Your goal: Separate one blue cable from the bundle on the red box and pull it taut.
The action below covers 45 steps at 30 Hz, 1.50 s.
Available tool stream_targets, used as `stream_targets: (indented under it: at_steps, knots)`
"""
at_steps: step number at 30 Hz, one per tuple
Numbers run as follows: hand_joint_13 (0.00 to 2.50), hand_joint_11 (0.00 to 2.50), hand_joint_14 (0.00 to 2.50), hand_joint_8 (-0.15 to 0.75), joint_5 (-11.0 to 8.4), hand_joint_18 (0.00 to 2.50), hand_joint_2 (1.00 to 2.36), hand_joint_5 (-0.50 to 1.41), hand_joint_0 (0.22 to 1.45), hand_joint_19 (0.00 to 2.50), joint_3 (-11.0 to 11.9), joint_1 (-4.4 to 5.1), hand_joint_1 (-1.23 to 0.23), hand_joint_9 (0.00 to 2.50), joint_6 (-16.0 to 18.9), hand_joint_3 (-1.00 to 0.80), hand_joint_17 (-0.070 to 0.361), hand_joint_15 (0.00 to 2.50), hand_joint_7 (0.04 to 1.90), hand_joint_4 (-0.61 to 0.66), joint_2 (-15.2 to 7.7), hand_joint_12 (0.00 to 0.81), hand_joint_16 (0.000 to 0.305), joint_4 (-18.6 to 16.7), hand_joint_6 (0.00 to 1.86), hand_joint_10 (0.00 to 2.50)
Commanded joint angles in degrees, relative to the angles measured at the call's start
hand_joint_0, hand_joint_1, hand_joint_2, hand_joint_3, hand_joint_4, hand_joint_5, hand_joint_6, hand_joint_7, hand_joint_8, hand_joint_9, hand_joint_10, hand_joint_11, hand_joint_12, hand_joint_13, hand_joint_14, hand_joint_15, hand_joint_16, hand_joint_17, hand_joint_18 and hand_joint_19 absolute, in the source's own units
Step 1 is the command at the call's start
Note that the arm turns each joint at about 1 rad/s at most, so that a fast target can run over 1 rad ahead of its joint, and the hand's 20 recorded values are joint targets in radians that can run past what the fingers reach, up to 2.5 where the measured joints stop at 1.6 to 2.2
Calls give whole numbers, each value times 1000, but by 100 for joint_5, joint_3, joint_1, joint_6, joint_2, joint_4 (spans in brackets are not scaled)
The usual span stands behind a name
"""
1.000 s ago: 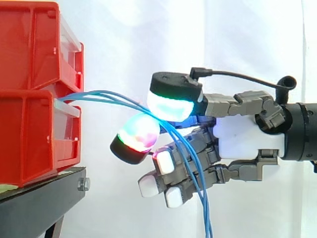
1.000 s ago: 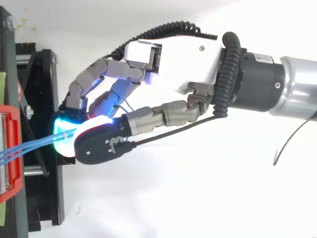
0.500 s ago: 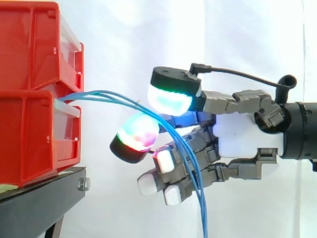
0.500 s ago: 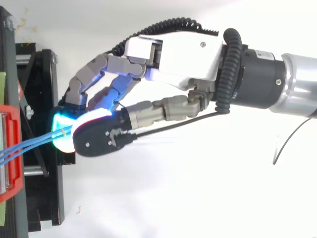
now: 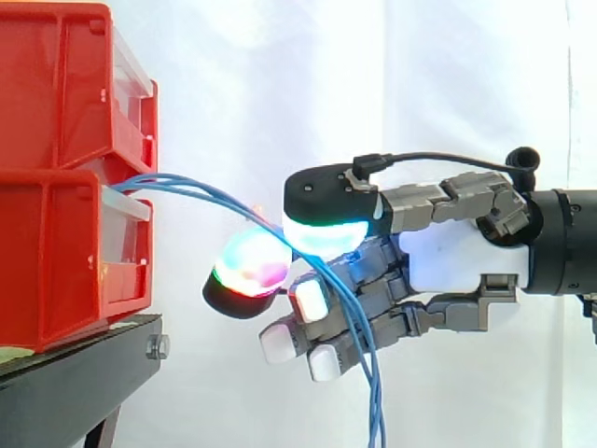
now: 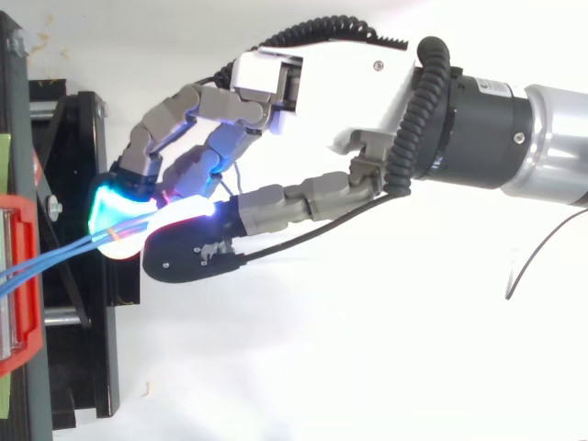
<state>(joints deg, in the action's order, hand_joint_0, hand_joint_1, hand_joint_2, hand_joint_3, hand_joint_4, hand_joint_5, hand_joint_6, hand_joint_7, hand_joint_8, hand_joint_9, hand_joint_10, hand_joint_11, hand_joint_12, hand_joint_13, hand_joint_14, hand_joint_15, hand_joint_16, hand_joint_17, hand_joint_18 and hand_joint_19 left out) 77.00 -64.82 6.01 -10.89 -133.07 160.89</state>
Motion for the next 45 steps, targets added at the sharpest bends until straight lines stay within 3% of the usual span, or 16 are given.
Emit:
stream_targets:
  at_steps: [1, 4, 6, 12, 16, 19, 21, 26, 34, 39, 45]
  knots:
    - [726, 602, 13, 328, 17, 715, 1001, -155, 644, 502, 13, -12, -782, 981, -27, -38, 126, 352, 535, 188, 0, 383, 56, 21, 876, 16]
    - [700, 614, 16, 298, 79, 660, 1015, -164, 602, 539, 30, -21, -794, 958, -80, -155, 110, 369, 563, 185, 44, 348, 49, 92, 872, 20]
    - [695, 618, 15, 288, 87, 645, 1009, -160, 566, 562, 30, -30, -755, 961, -133, -373, 103, 371, 601, 152, 62, 335, 46, 153, 882, 19]
    - [771, 581, 15, 306, 96, 717, 1000, -128, 519, 566, 30, -30, -611, 1067, -168, -497, 105, 371, 664, 140, 88, 346, 47, 276, 861, 20]
    - [790, 596, 15, 299, 96, 721, 1004, -122, 560, 575, 30, -39, -641, 1099, -168, -442, 100, 372, 708, 124, 88, 336, 44, 346, 863, 21]
    - [790, 610, 17, 288, 105, 717, 1015, -130, 598, 562, 30, -30, -704, 1077, -168, -285, 98, 379, 746, 88, 97, 331, 44, 346, 890, 19]
    - [789, 642, 16, 292, 166, 717, 1018, -137, 619, 560, 30, -30, -750, 1060, -168, -188, 98, 383, 738, 25, 97, 329, 44, 346, 919, 20]
    - [789, 650, 15, 287, 193, 725, 1021, -147, 668, 543, 30, 5, -797, 1059, -168, -139, 98, 381, 710, -81, 88, 329, 44, 346, 966, 23]
    - [798, 646, 16, 255, 193, 738, 1012, -157, 743, 532, 30, 32, -837, 1060, -159, -349, 94, 375, 681, -112, 88, 317, 42, 346, 968, 22]
    - [823, 623, 16, 264, 193, 759, 1004, -132, 644, 574, 22, 49, -765, 1126, -159, -447, 93, 384, 725, 10, 88, 318, 41, 417, 938, 20]
    - [856, 583, 16, 230, 193, 775, 1000, -97, 594, 608, 22, 76, -617, 1212, -142, -500, 89, 383, 845, -119, 88, 310, 40, 469, 904, 22]
